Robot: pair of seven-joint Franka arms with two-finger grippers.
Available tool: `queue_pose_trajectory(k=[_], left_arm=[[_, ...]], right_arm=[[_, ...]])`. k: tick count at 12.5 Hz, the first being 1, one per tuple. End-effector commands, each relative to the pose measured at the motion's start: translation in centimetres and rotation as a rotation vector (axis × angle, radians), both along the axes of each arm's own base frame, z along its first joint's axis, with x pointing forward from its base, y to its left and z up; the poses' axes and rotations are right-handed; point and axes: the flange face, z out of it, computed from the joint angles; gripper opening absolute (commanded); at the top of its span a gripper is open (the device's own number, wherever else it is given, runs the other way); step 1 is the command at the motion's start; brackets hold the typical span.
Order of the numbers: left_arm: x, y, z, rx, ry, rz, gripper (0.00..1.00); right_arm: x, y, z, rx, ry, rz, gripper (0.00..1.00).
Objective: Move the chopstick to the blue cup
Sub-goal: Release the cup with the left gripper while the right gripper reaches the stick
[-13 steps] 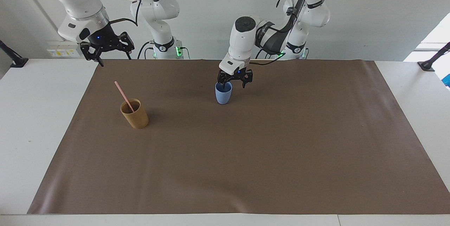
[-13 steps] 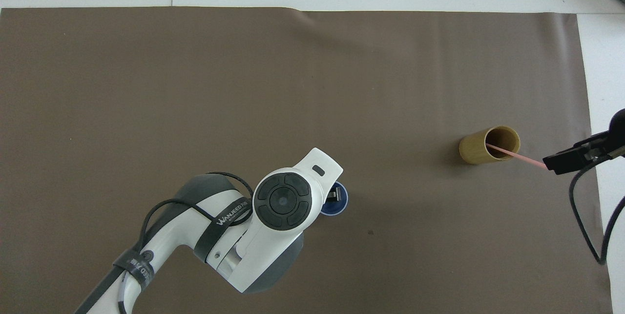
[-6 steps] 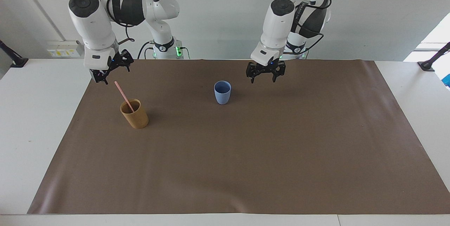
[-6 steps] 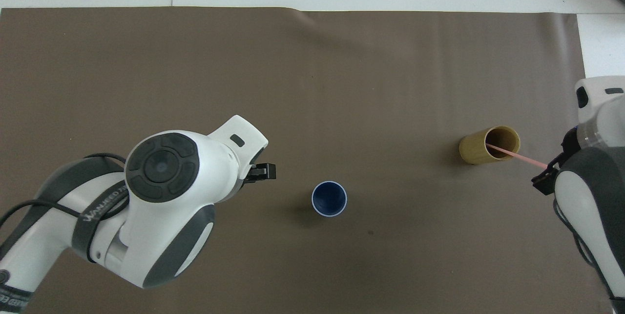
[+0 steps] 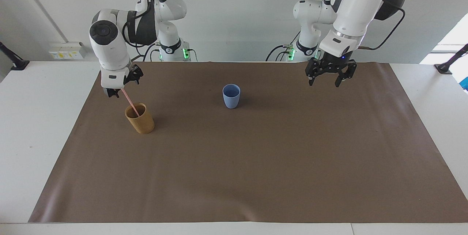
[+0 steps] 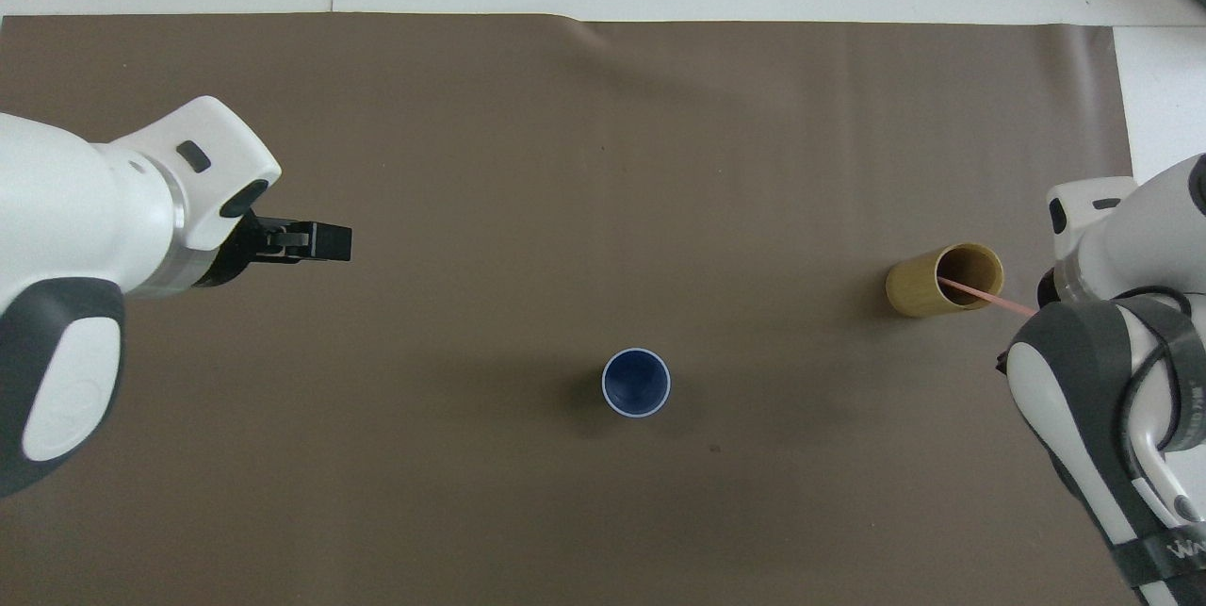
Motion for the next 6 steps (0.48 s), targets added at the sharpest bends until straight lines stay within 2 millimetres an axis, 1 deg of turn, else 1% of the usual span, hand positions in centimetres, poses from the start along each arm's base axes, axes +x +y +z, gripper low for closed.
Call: queue_pose_trajectory(k=[1,2,3,5,6], left_arm=[[1.9,3.8,4.9,0.019,-0.028,0.002,1.00],[2.2,5.3,6.4,0.026,-0.013,-0.001,1.00],[2.1,6.6,7.4,0.037,0.009,-0.022,1.00],[1.6,8.2,7.4,0.047,0.052,-0.030,1.00],[1.1,8.4,7.7,0.048,0.062,-0.031,1.00]], right_arm=[[-0.4,-0.8,-0.1,-0.011,-0.003,0.029,0.80],[-0.4,-0.8,-0.1,-0.012,-0.003,0.030,0.64],[-0.4,-0.8,-0.1,-0.012,-0.004,0.030,0.48],[-0.4,-0.8,-0.1,-0.013,-0.005,0.029,0.21],[-0.4,-0.7,-0.2,-0.014,-0.003,0.031,0.07]])
